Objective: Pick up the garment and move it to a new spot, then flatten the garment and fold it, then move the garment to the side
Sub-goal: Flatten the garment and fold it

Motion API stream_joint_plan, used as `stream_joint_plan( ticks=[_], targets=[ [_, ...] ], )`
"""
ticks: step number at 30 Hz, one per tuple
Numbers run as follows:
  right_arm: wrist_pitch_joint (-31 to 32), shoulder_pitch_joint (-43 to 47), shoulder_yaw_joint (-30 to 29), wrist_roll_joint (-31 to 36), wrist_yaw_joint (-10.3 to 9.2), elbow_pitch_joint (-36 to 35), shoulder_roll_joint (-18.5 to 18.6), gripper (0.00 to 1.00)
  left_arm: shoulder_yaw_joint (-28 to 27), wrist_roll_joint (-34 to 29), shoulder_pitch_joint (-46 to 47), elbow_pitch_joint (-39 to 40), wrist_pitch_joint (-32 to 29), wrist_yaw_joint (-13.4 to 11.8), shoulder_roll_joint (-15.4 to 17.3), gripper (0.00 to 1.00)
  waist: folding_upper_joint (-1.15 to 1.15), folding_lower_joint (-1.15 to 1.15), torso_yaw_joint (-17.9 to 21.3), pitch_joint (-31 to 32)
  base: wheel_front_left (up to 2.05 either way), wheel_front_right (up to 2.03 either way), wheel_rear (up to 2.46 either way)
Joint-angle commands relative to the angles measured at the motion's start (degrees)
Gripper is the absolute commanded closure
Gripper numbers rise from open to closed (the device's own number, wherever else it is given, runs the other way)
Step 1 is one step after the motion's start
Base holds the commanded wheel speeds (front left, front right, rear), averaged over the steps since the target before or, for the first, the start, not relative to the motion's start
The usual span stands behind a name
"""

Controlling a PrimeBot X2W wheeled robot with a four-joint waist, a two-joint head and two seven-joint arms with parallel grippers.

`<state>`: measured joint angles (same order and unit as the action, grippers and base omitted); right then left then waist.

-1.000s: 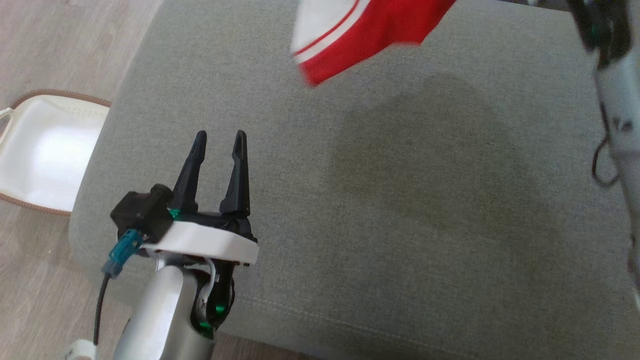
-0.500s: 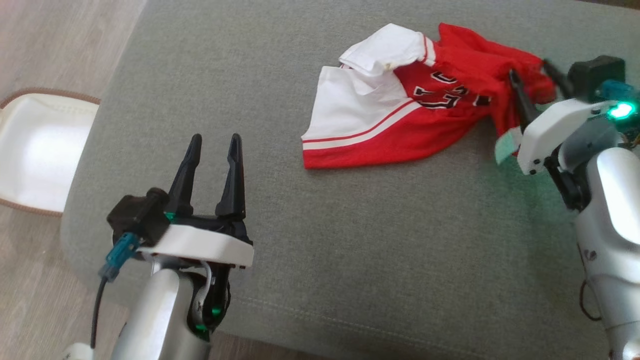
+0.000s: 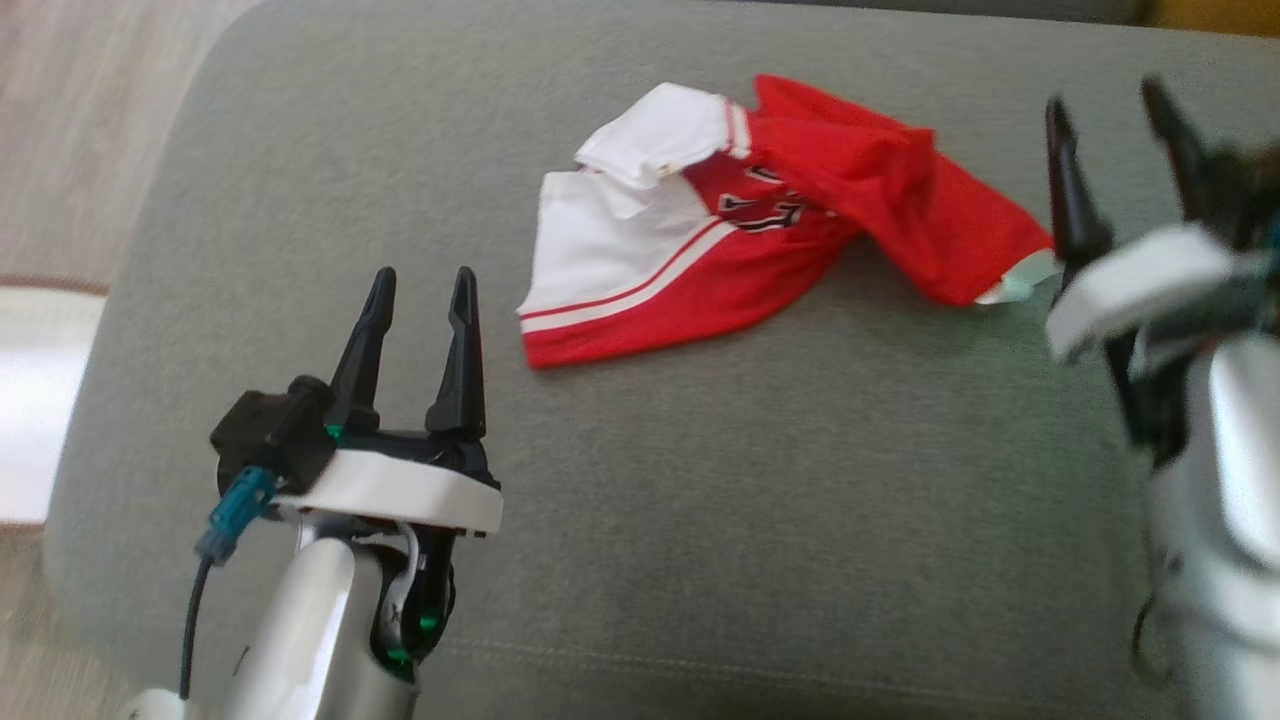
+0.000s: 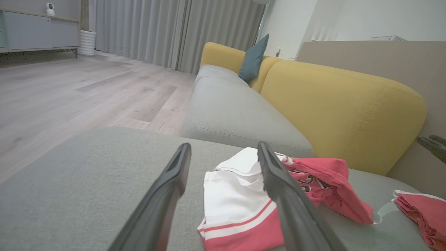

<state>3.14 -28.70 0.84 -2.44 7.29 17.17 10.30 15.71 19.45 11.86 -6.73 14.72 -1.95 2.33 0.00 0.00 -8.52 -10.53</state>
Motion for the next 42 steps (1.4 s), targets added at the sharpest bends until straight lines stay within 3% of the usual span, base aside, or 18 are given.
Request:
stream_joint_plan(
  ticks=[1,9,17,28,42],
  targets=[
    [-1.19,3.01,0.57,0.5,0.2,-4.22,-1.64,0.0,-2.26,-0.65,0.41,2.36,0.28,0.13,0.54,0.0,0.0,0.0,1.87,1.13,0.0,0.0,0.0],
    [-6.56,16.31,-0.37,2.07,0.2,-12.56,-6.21,0.0,-2.42,-1.52,-1.0,2.57,0.28,0.48,0.54,0.0,0.0,0.0,5.33,2.26,0.0,0.0,0.0],
    [-10.64,24.47,0.5,0.74,0.2,-13.67,-7.39,0.0,-2.25,-1.95,-1.79,2.86,0.28,0.84,0.54,0.0,0.0,0.0,7.43,2.38,0.0,0.0,0.0],
    [-7.87,21.92,-0.05,7.15,0.2,-12.59,-7.41,0.0,-1.05,-1.56,-1.06,2.93,0.28,1.03,0.54,0.0,0.0,0.0,4.89,0.82,0.0,0.0,0.0],
    [-3.37,12.15,-1.73,19.24,0.2,-1.83,-5.98,0.0,-0.2,-0.62,1.46,2.64,0.28,0.97,0.54,0.0,0.0,0.0,-1.49,-4.28,0.0,0.0,0.0]
  ],
)
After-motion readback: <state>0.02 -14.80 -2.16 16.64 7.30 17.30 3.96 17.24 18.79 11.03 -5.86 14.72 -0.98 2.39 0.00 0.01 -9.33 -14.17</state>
